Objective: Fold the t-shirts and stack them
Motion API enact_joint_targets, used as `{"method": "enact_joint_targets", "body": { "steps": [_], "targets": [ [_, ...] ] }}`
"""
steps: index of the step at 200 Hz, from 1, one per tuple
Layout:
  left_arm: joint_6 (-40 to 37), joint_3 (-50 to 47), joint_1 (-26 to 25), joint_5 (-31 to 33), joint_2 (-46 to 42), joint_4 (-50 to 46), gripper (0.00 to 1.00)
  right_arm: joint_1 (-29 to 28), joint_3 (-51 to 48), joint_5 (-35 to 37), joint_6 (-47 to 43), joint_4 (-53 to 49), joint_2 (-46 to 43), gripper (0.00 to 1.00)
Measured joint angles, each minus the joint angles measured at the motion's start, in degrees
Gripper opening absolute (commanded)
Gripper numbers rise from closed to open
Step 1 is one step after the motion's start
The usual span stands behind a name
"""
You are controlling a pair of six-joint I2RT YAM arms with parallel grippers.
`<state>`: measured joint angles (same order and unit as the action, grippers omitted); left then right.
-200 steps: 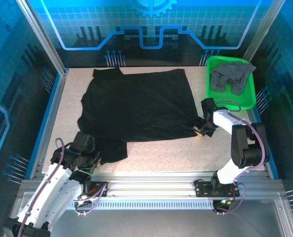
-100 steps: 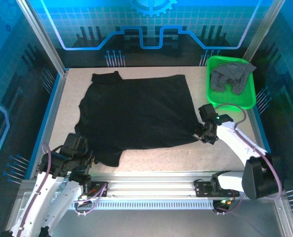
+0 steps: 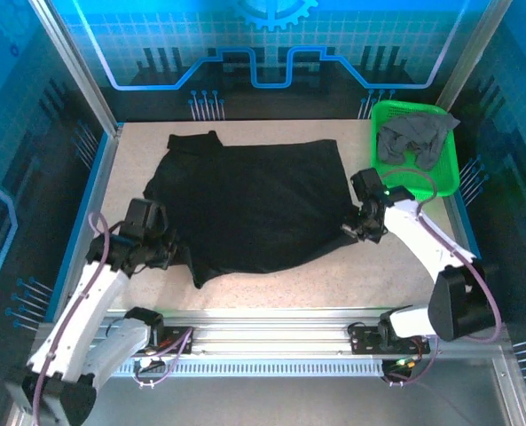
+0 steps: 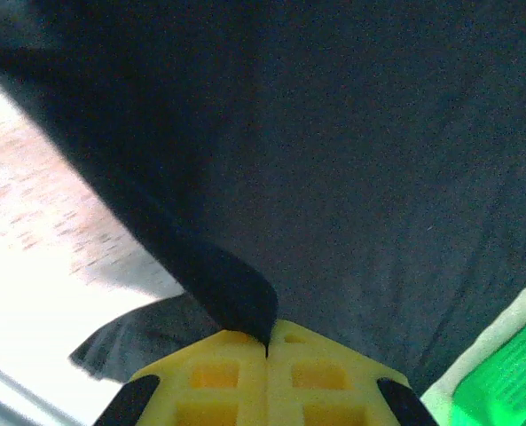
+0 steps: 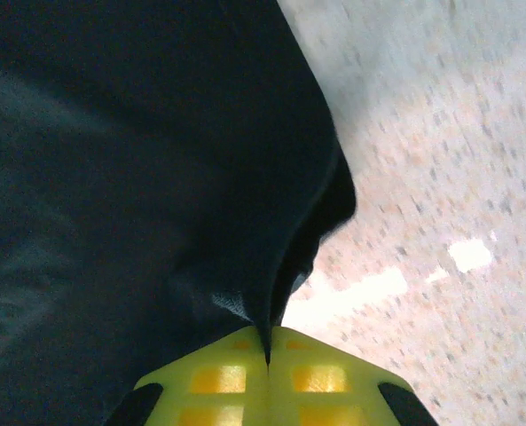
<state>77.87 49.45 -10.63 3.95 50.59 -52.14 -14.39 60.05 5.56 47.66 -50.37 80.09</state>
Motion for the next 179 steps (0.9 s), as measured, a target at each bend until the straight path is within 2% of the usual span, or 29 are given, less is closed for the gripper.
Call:
{"method": "enact_joint_targets", "body": {
  "steps": [38, 72, 133, 179],
  "targets": [
    [-5.97, 6.05, 5.99, -2.51, 10.4, 8.41, 0.0, 1.2, 9.44, -0.17, -0.39, -0.2, 7.37, 0.0],
    [-10.51, 8.87, 9.77, -3.98, 15.43, 14.03, 0.0, 2.16, 16.02, -0.09, -0.76, -0.17, 13.46, 0.0],
    [-16.85, 11.82, 13.0, -5.05, 22.18, 19.87, 0.0, 3.3, 23.89, 0.28, -0.74, -1.51, 22.73, 0.0],
    [-19.85, 12.83, 15.82, -5.07, 24.94, 21.03, 0.0, 4.52, 25.64, 1.62, -0.07, -2.69, 25.0, 0.0]
  ]
}}
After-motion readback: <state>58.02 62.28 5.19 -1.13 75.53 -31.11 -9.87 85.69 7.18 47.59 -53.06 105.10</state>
